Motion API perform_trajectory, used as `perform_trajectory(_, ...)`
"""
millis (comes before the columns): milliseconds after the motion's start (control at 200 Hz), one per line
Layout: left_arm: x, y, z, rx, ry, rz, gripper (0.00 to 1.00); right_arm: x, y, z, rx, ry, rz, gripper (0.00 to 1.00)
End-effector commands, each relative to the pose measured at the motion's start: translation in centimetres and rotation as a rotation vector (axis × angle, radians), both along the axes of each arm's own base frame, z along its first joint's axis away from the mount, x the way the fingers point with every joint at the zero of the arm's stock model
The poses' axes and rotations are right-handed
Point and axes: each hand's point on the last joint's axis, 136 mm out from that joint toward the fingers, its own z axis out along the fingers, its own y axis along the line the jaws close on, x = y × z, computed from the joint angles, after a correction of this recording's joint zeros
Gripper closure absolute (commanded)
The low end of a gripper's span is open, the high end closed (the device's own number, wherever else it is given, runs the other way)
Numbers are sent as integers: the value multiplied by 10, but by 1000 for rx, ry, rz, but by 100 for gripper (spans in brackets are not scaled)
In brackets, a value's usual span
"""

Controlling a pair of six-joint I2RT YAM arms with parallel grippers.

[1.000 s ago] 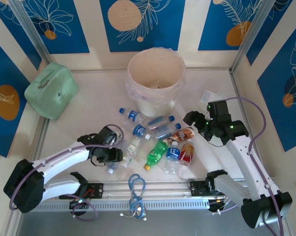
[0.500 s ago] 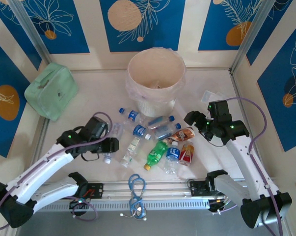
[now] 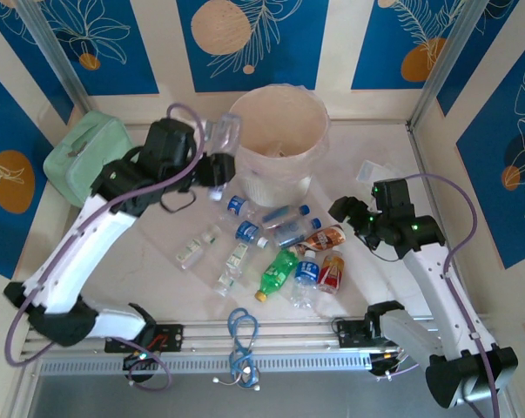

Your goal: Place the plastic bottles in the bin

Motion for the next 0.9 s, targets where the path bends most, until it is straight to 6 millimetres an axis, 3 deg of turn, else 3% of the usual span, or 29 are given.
perform_trajectory(0,29,-31,46,-59,-130,-64,42,-6,-3,9,-6,-15,2,11)
perform_trajectory(130,66,-61,71,-114,-169,-86,42,-11,-4,8,-4,-10,-1,11)
perform_trajectory(225,92,-77,71,-155,-151,-87,42,-15,-4,8,2,-11,-8,11)
perform_trajectory(470,151,-91,26,-156,-77,-40,42,-26,-9,1,-7,4,-22,11)
perform_trajectory(645,167,-87,1,-104,-48,-22,42,-31,-13,0,-20,4,-27,11)
perform_trajectory(895,167,-84,-8,-89,-26,-16,36,-31,-15,-1,-14,6,-38,11)
